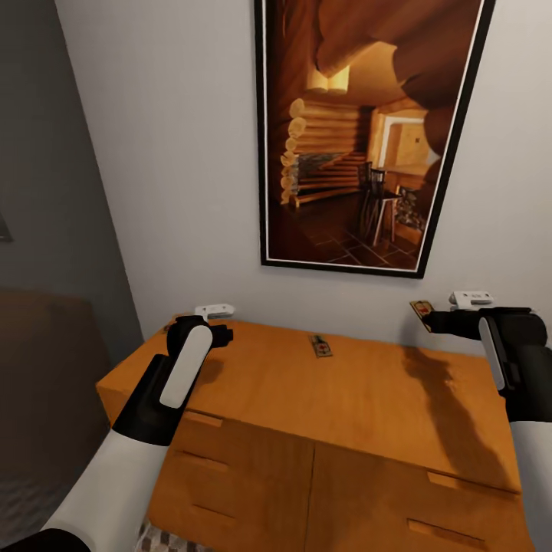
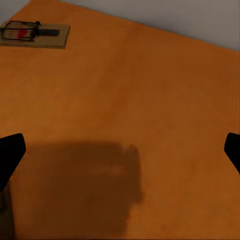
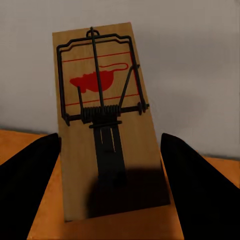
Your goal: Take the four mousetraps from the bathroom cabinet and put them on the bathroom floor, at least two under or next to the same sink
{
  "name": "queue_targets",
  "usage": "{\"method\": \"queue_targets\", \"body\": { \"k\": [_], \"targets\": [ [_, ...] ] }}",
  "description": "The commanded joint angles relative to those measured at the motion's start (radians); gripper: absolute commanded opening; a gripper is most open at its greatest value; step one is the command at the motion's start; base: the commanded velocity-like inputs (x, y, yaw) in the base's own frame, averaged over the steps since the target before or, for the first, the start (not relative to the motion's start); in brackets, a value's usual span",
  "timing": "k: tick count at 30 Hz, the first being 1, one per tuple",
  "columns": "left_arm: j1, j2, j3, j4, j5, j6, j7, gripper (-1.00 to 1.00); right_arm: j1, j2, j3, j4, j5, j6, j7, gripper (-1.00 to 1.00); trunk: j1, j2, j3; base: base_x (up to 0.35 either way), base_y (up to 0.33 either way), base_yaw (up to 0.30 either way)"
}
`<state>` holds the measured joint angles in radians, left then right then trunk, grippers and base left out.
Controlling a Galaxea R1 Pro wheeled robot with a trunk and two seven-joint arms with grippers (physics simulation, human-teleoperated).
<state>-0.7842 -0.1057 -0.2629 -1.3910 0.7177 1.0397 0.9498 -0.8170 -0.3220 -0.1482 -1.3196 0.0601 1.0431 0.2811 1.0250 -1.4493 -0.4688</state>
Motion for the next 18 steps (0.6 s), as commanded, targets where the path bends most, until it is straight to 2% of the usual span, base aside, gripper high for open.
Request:
{"method": "queue_targets", "body": {
  "k": [1,9,18],
  "targets": [
    [-0.001,0.000,-0.001,0.000,0.009,0.002,0.010,1.00,-0.001,0.000,-0.001,-0.001,0.006,0.004,0.007,-1.00,0.000,-0.001,-0.001,0.000,0.000,0.270],
    [-0.001,0.000,-0.001,0.005,0.009,0.000,0.013,1.00,-0.001,0.000,-0.001,-0.001,0.009,0.004,0.007,-1.00,0.000,-0.001,-0.001,0.000,0.000,0.256],
    [-0.001,0.001,0.000,0.009,0.005,-0.003,0.020,1.00,-0.001,0.000,-0.005,-0.001,0.011,0.004,0.007,-1.00,0.000,-0.001,-0.001,0.000,0.000,0.059]
  ]
}}
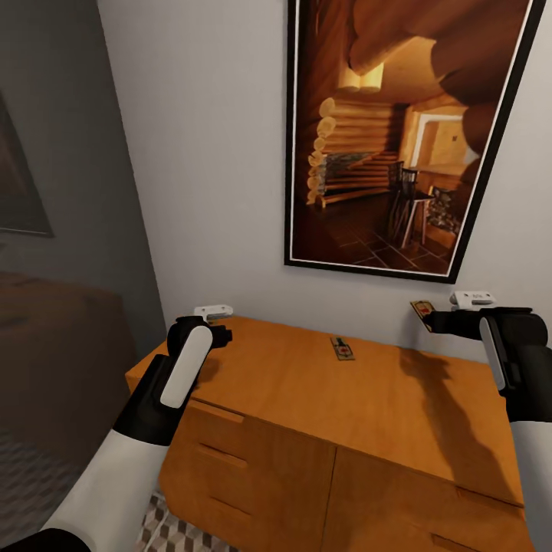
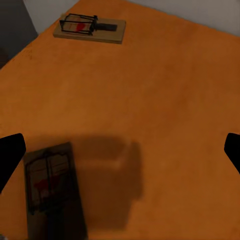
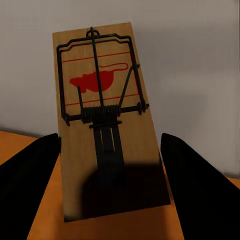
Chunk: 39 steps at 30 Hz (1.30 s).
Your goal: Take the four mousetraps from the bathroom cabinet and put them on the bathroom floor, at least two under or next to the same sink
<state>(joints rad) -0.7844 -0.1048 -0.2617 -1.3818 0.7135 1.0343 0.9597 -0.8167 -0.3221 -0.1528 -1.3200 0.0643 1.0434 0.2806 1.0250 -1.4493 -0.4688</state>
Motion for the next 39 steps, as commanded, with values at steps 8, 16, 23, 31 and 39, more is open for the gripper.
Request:
{"method": "queue_targets", "body": {
  "k": [8,16,23,31,39],
  "targets": [
    [-0.001,-0.001,-0.001,0.000,0.010,0.003,0.011,1.00,-0.001,0.000,0.000,0.000,0.010,0.004,0.004,-1.00,0.000,-0.001,-0.001,0.000,0.000,0.030],
    [-0.001,0.000,0.000,0.002,0.011,0.003,0.011,1.00,-0.001,0.000,0.001,0.001,0.011,0.004,0.002,-1.00,0.000,-0.001,0.001,0.000,0.000,0.195],
    [0.000,0.002,0.000,0.004,0.011,0.003,0.011,1.00,-0.001,0.000,0.000,0.001,0.014,0.004,-0.001,-1.00,0.000,-0.001,0.003,0.000,0.000,0.249],
    [-0.001,0.002,0.000,0.021,0.013,0.001,0.011,1.00,-0.001,0.000,0.000,0.001,0.014,0.004,-0.001,-1.00,0.000,-0.001,0.003,0.000,0.000,0.071],
    [0.000,0.001,-0.001,0.024,0.013,0.000,0.011,1.00,-0.001,0.000,0.001,0.001,0.014,0.004,-0.001,-1.00,0.000,-0.001,0.003,-0.021,-0.002,0.006]
  ]
}}
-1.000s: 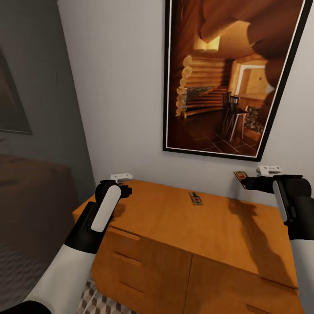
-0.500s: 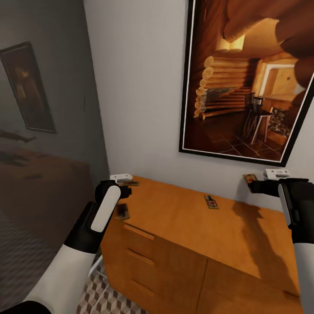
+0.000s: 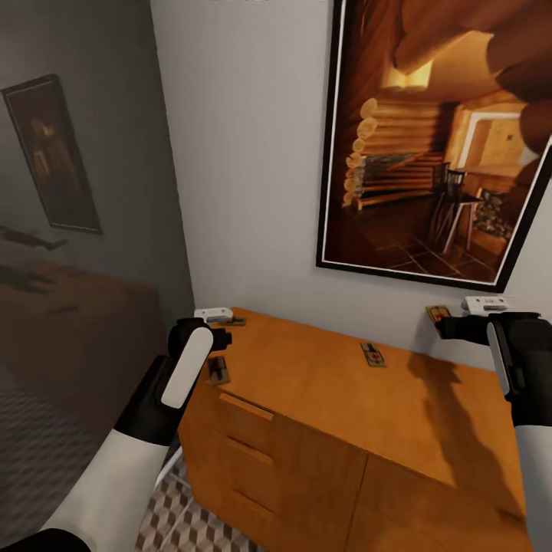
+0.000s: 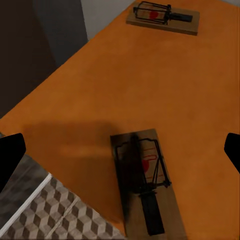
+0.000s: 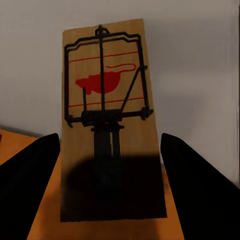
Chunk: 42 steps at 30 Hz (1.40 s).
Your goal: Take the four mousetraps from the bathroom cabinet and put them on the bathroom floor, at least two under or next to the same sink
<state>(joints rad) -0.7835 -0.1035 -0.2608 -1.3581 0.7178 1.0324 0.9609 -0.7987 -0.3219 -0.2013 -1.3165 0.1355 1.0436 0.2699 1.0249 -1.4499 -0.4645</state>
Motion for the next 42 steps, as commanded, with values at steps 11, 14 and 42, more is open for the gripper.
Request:
{"method": "queue_targets", "body": {
  "k": [11,14,42],
  "targets": [
    [-0.002,-0.002,-0.001,0.001,0.008,0.002,0.010,1.00,-0.019,0.001,0.049,-0.003,-0.057,0.004,0.008,-1.00,0.000,0.000,-0.001,-0.121,-0.015,0.000],
    [-0.001,-0.001,-0.001,0.002,0.008,0.001,0.010,1.00,-0.019,0.001,0.049,-0.002,-0.059,0.004,0.009,-1.00,0.000,0.000,-0.001,-0.013,-0.001,0.000],
    [-0.001,-0.012,0.002,0.089,0.010,-0.004,0.016,1.00,-0.019,0.001,0.049,0.003,-0.058,0.004,0.011,-1.00,0.000,0.000,-0.001,-0.001,0.000,0.000]
  ]
}}
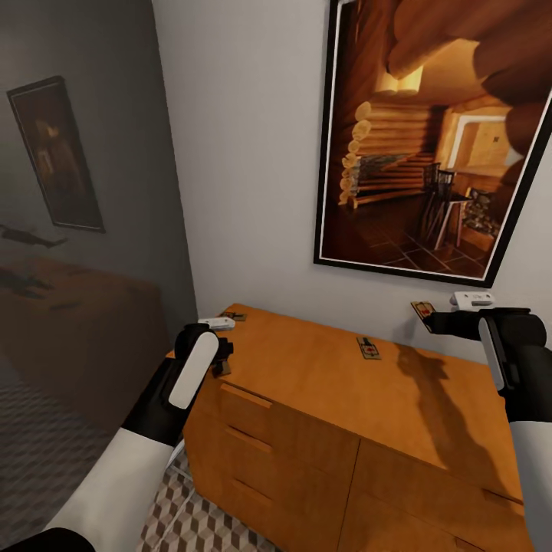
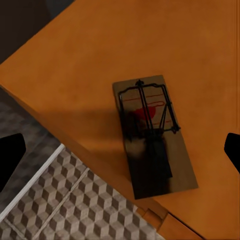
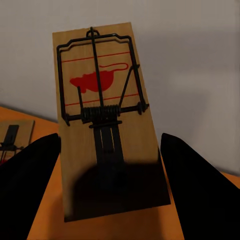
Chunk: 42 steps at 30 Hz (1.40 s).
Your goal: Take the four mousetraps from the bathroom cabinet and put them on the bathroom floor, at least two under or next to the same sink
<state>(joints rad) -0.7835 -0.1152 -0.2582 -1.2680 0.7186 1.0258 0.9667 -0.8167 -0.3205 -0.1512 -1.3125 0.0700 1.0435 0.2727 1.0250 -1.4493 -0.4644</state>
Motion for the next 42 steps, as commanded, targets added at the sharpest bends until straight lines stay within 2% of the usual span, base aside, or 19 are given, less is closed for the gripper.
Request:
{"method": "queue_targets", "body": {
  "k": [1,3,8,13,42],
  "targets": [
    [-0.001,-0.001,-0.002,0.001,0.010,0.003,0.010,1.00,-0.001,0.000,-0.001,0.000,0.008,0.004,0.008,-1.00,0.000,-0.001,-0.001,0.000,0.000,0.000],
    [-0.001,-0.003,-0.003,0.008,0.010,0.004,0.010,1.00,-0.001,0.000,-0.001,0.001,0.008,0.004,0.008,-1.00,0.000,-0.001,-0.001,0.000,0.000,0.000],
    [-0.002,-0.033,-0.006,0.059,0.009,0.006,0.007,1.00,-0.001,0.000,-0.001,0.005,0.008,0.004,0.006,-1.00,0.000,-0.001,-0.001,0.000,0.000,0.000],
    [-0.007,-0.047,-0.006,0.083,0.006,0.006,0.000,1.00,-0.001,0.000,0.000,0.007,0.009,0.004,0.005,-1.00,0.000,-0.001,-0.001,0.000,0.000,0.000],
    [-0.037,-0.050,-0.004,0.095,0.004,0.007,0.000,1.00,-0.001,0.001,0.001,0.009,0.008,0.004,0.002,-1.00,0.000,-0.001,-0.001,0.000,0.000,0.000]
  ]
}}
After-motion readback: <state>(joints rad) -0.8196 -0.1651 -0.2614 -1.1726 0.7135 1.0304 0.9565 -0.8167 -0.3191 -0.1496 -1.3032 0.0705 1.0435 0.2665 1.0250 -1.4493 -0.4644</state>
